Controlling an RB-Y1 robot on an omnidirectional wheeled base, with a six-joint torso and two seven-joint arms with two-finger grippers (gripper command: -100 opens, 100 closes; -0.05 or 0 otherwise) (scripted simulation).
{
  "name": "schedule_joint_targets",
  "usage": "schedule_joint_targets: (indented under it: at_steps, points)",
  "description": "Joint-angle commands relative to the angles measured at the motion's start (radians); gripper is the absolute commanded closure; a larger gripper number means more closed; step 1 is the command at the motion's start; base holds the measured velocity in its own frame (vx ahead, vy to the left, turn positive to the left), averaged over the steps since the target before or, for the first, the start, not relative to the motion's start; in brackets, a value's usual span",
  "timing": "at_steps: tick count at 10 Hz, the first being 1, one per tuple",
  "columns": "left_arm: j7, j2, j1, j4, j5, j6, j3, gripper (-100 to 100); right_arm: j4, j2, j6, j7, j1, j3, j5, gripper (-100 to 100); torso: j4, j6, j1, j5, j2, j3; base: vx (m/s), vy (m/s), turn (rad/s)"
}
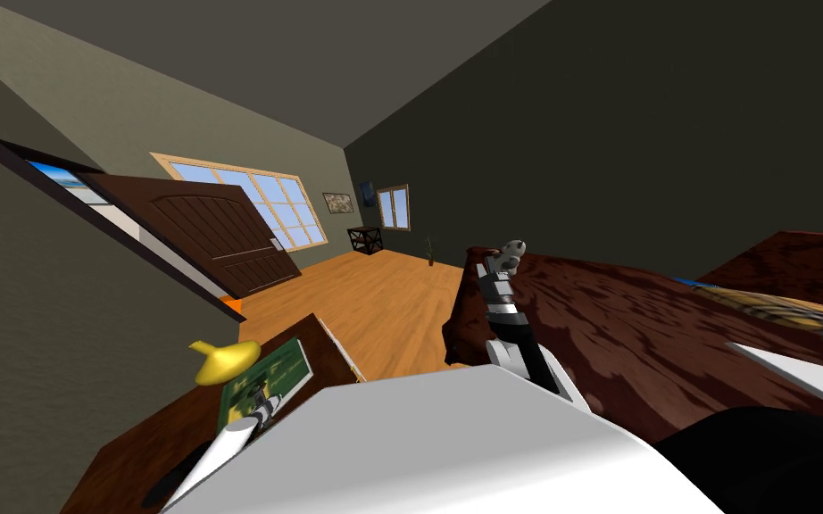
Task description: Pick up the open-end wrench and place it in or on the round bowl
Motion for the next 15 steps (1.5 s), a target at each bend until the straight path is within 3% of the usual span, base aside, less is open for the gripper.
schedule_joint_targets:
  at_steps: [1,4,7,13,15]
  points:
    - [-0.012,0.014,-0.029,0.017,0.017,-0.037,-0.012,100,0.0,0.0,0.0,0.0,0.0,0.0,0.0,0,0.0,0.0,0.0,0.0,0.0,0.0,-0.104,-0.002,-0.005]
    - [-0.013,0.017,-0.052,0.013,0.011,-0.067,-0.014,100,0.0,0.0,0.0,0.0,0.0,0.0,0.0,0,-0.001,0.0,0.0,0.0,-0.003,-0.002,-0.068,-0.001,0.001]
    - [-0.02,0.022,-0.072,0.006,-0.002,-0.131,-0.016,100,0.0,0.0,0.0,0.0,0.0,0.0,0.0,0,0.0,-0.001,-0.001,-0.001,0.001,0.0,-0.121,-0.011,0.023]
    - [-0.031,0.027,-0.061,-0.01,-0.014,-0.221,-0.016,100,0.0,0.0,0.0,0.0,0.0,0.0,0.0,0,0.0,-0.003,0.0,0.0,0.0,0.0,-0.077,-0.012,0.045]
    - [-0.044,0.025,-0.029,-0.022,-0.02,-0.262,-0.012,100,0.0,0.0,0.0,0.0,0.0,0.0,0.0,0,-0.001,-0.003,0.0,0.0,-0.001,-0.001,-0.051,-0.014,0.077]
